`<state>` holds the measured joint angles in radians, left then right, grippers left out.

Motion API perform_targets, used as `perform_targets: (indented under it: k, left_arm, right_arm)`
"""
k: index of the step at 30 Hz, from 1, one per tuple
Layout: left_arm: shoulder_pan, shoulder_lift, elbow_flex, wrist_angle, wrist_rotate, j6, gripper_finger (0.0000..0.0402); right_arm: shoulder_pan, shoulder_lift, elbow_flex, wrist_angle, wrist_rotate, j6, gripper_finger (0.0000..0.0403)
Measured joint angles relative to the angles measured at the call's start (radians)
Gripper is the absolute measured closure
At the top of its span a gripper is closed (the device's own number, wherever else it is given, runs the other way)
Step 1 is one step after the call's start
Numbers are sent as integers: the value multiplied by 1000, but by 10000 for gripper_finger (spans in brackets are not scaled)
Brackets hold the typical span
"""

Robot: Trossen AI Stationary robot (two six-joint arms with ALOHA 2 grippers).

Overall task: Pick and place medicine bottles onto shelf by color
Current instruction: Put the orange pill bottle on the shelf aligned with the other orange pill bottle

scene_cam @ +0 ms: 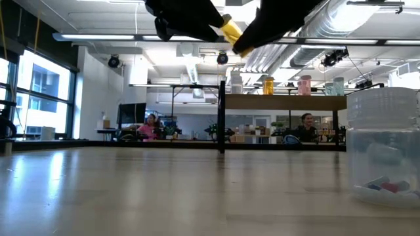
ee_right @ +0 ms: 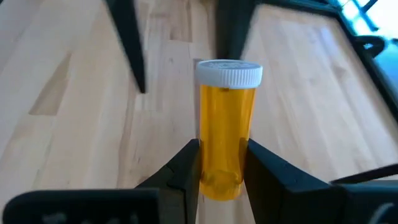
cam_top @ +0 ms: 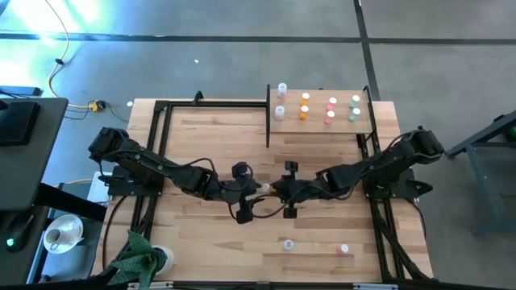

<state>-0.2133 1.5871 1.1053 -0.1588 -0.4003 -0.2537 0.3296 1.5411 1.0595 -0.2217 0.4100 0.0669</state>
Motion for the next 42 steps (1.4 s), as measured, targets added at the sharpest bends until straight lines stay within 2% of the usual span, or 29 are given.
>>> perform_targets:
  k: [8,11,14,17,28,31,42]
  left_arm:
    - [-12,1,-16,5,-37,30,213]
    - [-2,1,-16,17,-83,30,213]
    - [14,2,-19,61,-82,54,213]
    - [25,2,-64,187,-70,120,216]
    - [119,2,-284,720,199,268,218]
    - [132,2,-332,844,221,269,218]
    - [108,3,-360,985,307,318,218]
  right_arm:
    - [64,-83,0,-91,184,65,312]
    - [94,-102,0,-111,239,75,312]
    - [118,-104,0,-104,270,65,312]
    - [126,-104,0,-101,272,64,312]
    - [124,-104,-1,-64,276,64,312]
    - [124,-103,-1,-50,271,68,312]
    - [122,-100,-1,45,192,84,312]
